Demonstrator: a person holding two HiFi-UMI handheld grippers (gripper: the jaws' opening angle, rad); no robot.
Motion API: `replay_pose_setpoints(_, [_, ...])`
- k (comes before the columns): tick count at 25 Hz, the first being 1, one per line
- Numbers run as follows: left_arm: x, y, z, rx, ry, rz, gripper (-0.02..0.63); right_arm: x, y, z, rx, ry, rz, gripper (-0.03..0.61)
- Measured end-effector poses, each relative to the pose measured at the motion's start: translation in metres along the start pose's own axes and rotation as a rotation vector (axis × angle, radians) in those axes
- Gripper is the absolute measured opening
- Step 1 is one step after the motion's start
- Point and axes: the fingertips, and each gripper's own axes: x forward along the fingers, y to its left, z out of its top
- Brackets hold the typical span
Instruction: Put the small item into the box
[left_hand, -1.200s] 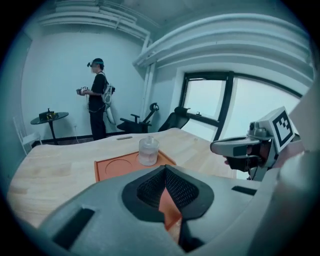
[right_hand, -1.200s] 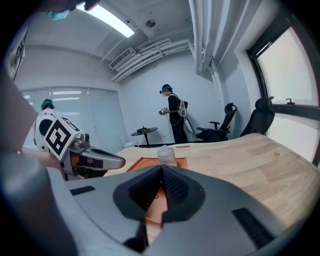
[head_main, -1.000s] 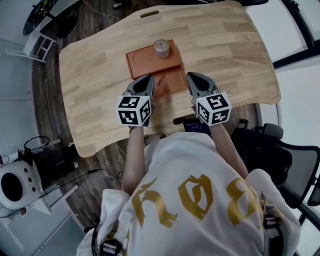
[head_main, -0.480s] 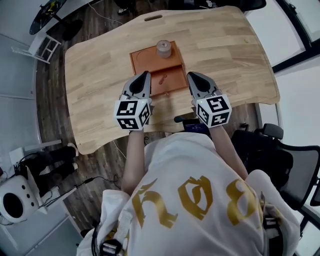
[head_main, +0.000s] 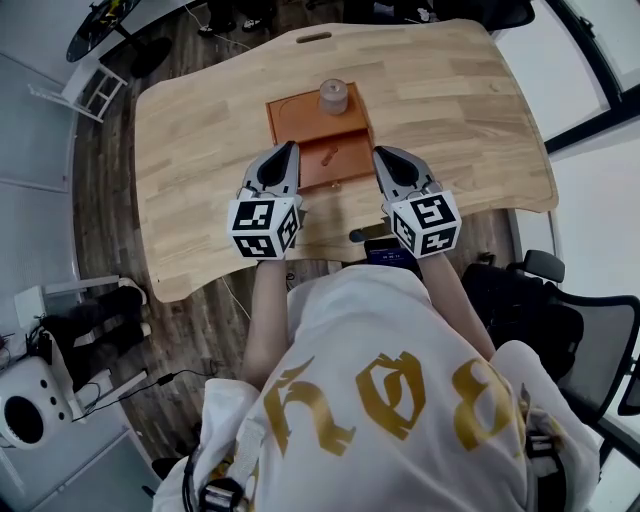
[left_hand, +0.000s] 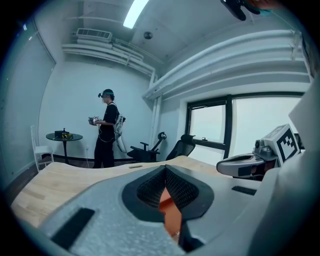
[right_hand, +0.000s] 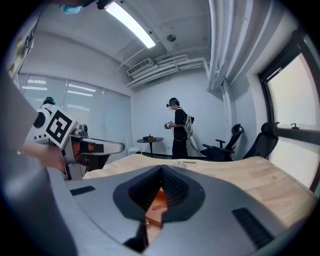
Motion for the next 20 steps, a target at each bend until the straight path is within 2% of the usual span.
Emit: replay_pose_setpoints(20, [-0.017,0.012,-0.007,-0.010,-0.004,0.017,0.009,0.007,0.016,-0.004,-0.024,0.018,0.015,0.012])
